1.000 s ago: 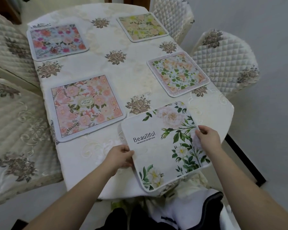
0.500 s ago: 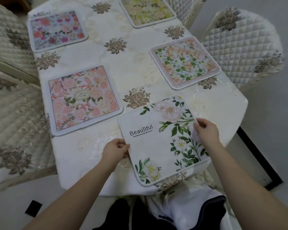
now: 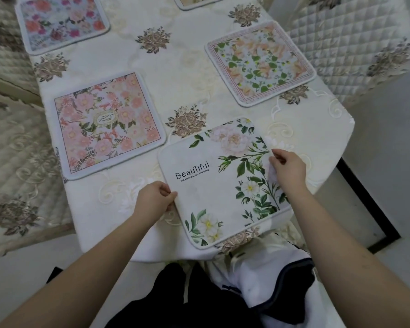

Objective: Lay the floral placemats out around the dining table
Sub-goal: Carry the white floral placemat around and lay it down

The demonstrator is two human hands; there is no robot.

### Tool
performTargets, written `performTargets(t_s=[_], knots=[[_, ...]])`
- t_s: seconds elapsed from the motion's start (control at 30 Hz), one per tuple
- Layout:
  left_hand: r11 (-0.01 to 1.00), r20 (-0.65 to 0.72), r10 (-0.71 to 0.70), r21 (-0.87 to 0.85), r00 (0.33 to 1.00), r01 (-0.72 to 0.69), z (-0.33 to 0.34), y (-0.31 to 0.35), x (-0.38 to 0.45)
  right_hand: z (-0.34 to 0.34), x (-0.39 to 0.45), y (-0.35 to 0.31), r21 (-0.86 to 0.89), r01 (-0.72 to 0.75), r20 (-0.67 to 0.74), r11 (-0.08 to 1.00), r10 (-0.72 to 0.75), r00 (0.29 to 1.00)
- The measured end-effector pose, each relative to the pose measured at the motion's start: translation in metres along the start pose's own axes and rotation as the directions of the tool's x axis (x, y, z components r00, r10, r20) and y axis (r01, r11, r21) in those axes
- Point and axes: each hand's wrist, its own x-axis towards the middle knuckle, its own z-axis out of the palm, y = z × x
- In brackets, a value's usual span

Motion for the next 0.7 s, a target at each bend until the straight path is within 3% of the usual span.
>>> performTargets(t_s=[0.17,0.3,0.43,0.53,0.7], knots=[[0.993,-0.029,0.042,0.115,0.999,-0.038,0.0,-0.001,-0.001,0.004,0.001,0.002,-0.07,0.049,-0.01,0.996,-0.05,0.999],[0.985,-0.134,0.094,0.156,0.987,-0.072,0.003,0.003,-0.004,0.013,-0.002,0.001,-0.158,0.135,-0.052,0.978,-0.145,0.988],[0.885,-0.235,0.433,0.292,0.87,-0.362,0.02,0.016,0.003,0.037,-0.013,-0.028,-0.188,0.313,-0.051,0.931,-0.328,0.943],[0.809,-0.172,0.556,0.337,0.814,-0.481,0.037,0.033,0.01,0.066,-0.021,-0.05,-0.159,0.477,0.049,0.864,-0.476,0.878],[0.725,-0.051,0.591,0.47,0.805,-0.503,0.06,0.051,0.034,0.106,-0.016,-0.071,-0.184,0.574,0.272,0.798,-0.519,0.81]])
